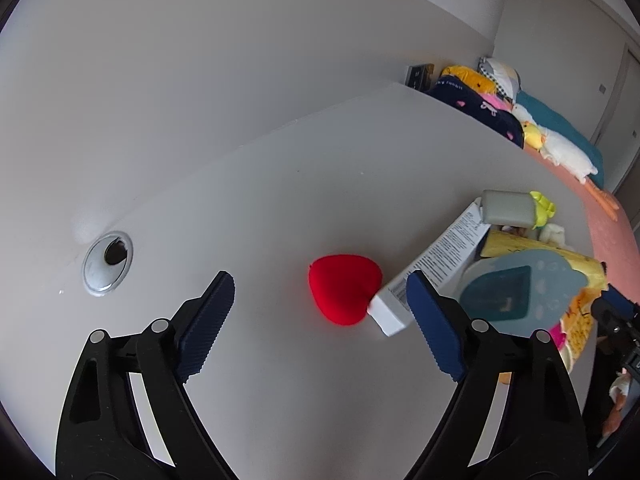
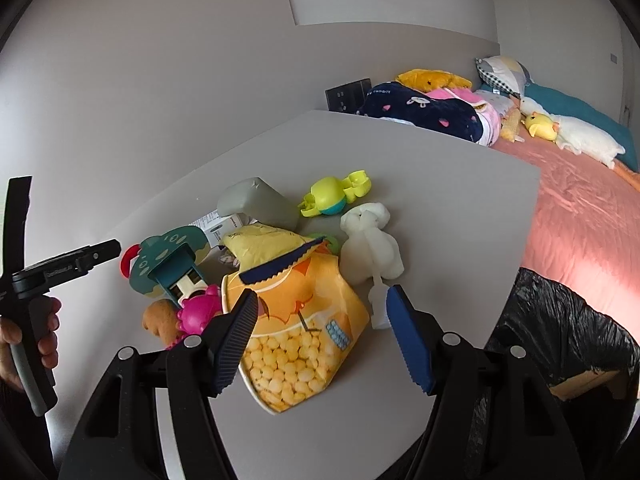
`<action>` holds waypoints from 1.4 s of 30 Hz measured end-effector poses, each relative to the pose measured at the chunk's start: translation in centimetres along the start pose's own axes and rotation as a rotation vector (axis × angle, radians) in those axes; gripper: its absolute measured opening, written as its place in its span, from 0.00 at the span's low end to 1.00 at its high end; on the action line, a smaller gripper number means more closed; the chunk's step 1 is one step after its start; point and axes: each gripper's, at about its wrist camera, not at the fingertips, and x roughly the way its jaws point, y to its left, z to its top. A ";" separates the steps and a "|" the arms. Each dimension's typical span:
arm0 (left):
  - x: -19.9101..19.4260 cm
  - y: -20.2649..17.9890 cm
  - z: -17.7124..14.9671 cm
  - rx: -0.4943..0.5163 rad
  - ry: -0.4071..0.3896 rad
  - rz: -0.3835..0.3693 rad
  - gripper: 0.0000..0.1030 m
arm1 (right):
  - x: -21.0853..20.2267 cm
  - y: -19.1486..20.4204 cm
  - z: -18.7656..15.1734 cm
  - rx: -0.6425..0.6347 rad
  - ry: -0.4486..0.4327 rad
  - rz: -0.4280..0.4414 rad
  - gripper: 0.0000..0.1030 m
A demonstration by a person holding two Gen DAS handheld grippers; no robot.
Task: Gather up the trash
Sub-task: 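Grasp the yellow popcorn bag with the right tool while the left tool grasps the red heart box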
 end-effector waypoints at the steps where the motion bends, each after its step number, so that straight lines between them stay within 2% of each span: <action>1: 0.3 -0.1 0.1 0.004 0.003 0.001 0.82 | 0.2 0.0 0.0 -0.001 0.002 0.000 0.65; 6: 2.1 -0.2 0.6 0.007 0.030 0.007 0.79 | 1.2 -0.2 0.3 -0.019 0.011 -0.004 0.57; 13: 3.7 0.9 0.8 -0.027 0.072 -0.029 0.71 | 2.2 -0.4 0.2 -0.030 0.019 0.013 0.37; 15: 4.1 1.1 0.7 -0.044 0.087 -0.061 0.66 | 2.1 -0.5 0.2 -0.026 0.016 0.027 0.32; 16: 4.2 1.1 0.6 -0.043 0.096 -0.063 0.58 | 2.1 -0.6 0.2 -0.019 0.016 0.035 0.31; 19: 4.3 0.9 0.3 -0.017 0.090 -0.039 0.51 | 1.9 -0.6 0.0 -0.013 0.008 0.048 0.28; 21: 4.2 1.0 0.3 -0.020 0.086 -0.049 0.43 | 1.8 -0.5 0.0 -0.013 0.004 0.056 0.27; 22: 4.1 1.1 0.2 -0.026 0.084 -0.058 0.34 | 1.7 -0.5 -0.1 -0.011 -0.001 0.060 0.25; 23: 4.1 1.2 0.2 -0.035 0.085 -0.070 0.29 | 1.5 -0.5 -0.1 -0.010 -0.006 0.064 0.23; 29: 2.7 1.4 -0.1 -0.030 0.059 -0.052 0.27 | -0.1 -0.3 -0.3 -0.003 -0.032 0.081 0.15; 34: 0.5 1.6 -0.5 -0.044 0.029 -0.039 0.27 | -1.8 -0.4 -0.8 0.010 -0.062 0.079 0.13; 42: -3.4 0.7 -1.1 -0.052 -0.035 -0.060 0.27 | -6.0 -0.7 -0.8 0.013 -0.138 0.078 0.13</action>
